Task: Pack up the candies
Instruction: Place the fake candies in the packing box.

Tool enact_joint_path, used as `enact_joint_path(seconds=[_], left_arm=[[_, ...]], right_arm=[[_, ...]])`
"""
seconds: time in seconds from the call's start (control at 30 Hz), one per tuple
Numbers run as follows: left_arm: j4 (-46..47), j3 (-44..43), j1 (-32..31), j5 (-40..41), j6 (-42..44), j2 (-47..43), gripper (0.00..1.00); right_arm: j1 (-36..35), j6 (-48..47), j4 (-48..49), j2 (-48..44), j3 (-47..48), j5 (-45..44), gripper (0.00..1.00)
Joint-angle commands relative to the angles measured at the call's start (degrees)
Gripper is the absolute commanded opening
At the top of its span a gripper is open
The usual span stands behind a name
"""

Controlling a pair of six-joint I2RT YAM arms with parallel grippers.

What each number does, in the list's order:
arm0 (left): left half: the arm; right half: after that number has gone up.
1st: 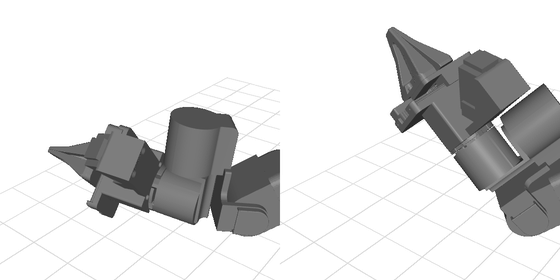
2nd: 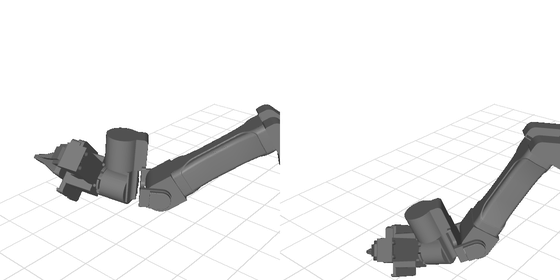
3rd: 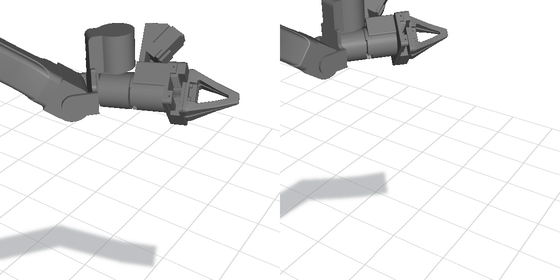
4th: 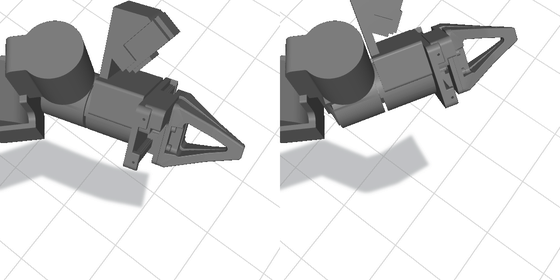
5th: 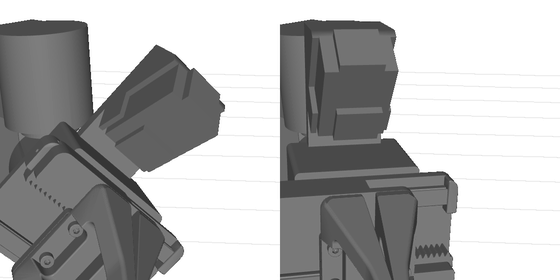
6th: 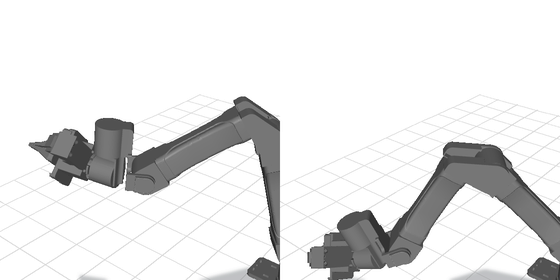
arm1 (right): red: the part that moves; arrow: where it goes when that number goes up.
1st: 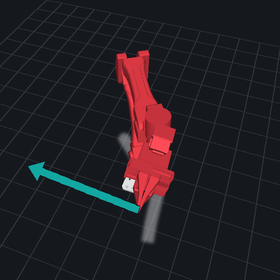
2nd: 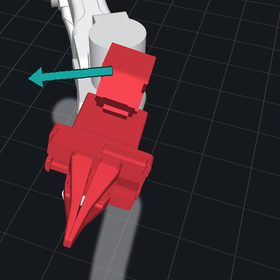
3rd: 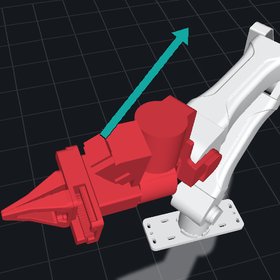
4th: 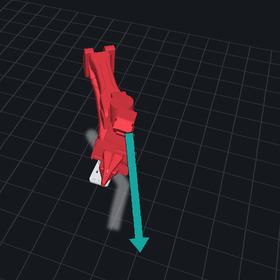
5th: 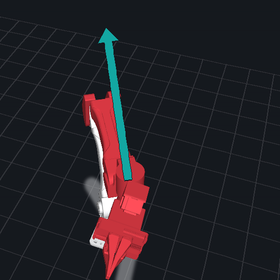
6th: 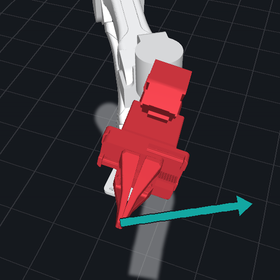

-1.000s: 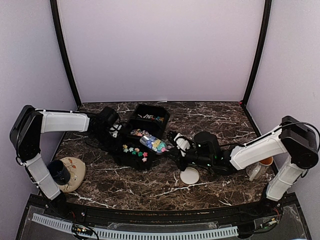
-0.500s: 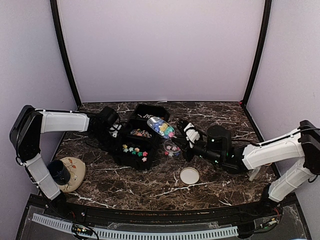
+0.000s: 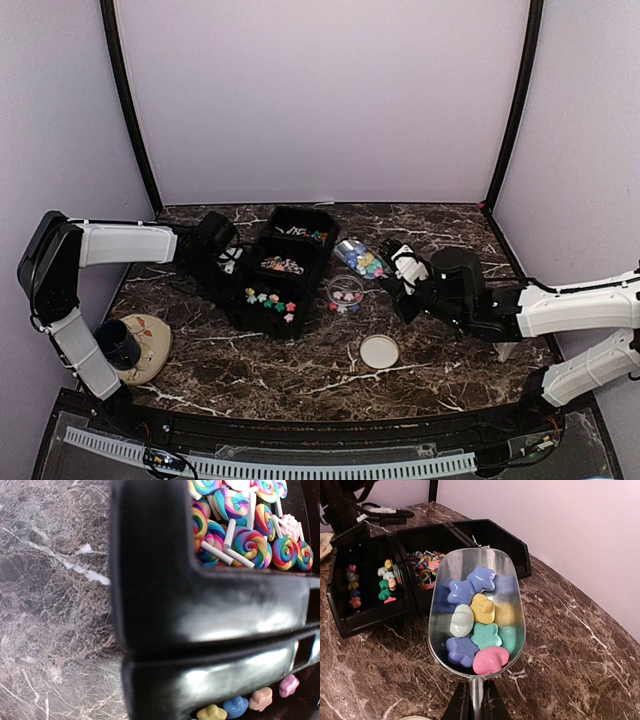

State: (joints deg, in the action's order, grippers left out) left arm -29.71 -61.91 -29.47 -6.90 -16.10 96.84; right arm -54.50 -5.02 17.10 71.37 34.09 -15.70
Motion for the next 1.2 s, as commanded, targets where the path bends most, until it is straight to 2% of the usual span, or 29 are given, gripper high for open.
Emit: enact_joint_path(seconds=[0.0,0.2,0.63,1.17], left_arm=[[7.29,-3.41,-0.07,-2.46,0.37,-5.6,0.0],[7.15,-3.47,-0.08,-2.4,0.45,-5.52,0.0],[7.02,-3.48,-0.07,-2.16,0.45,-5.21,0.0],[6.8,-3.65,-0.09,-1.94,0.45,-4.86,0.0]], right_arm=[[0.54,1.41,-8.79,-1.72,2.67,-3.19,0.0],[0.54,2.01,-18.43,0.49,6.93,-4.09,0.0],[0.44,2.64,-32.41,5.22,15.3,-3.5,0.0],[0.18,2.04,-43.7,9.74,23.38,-2.67,0.0]])
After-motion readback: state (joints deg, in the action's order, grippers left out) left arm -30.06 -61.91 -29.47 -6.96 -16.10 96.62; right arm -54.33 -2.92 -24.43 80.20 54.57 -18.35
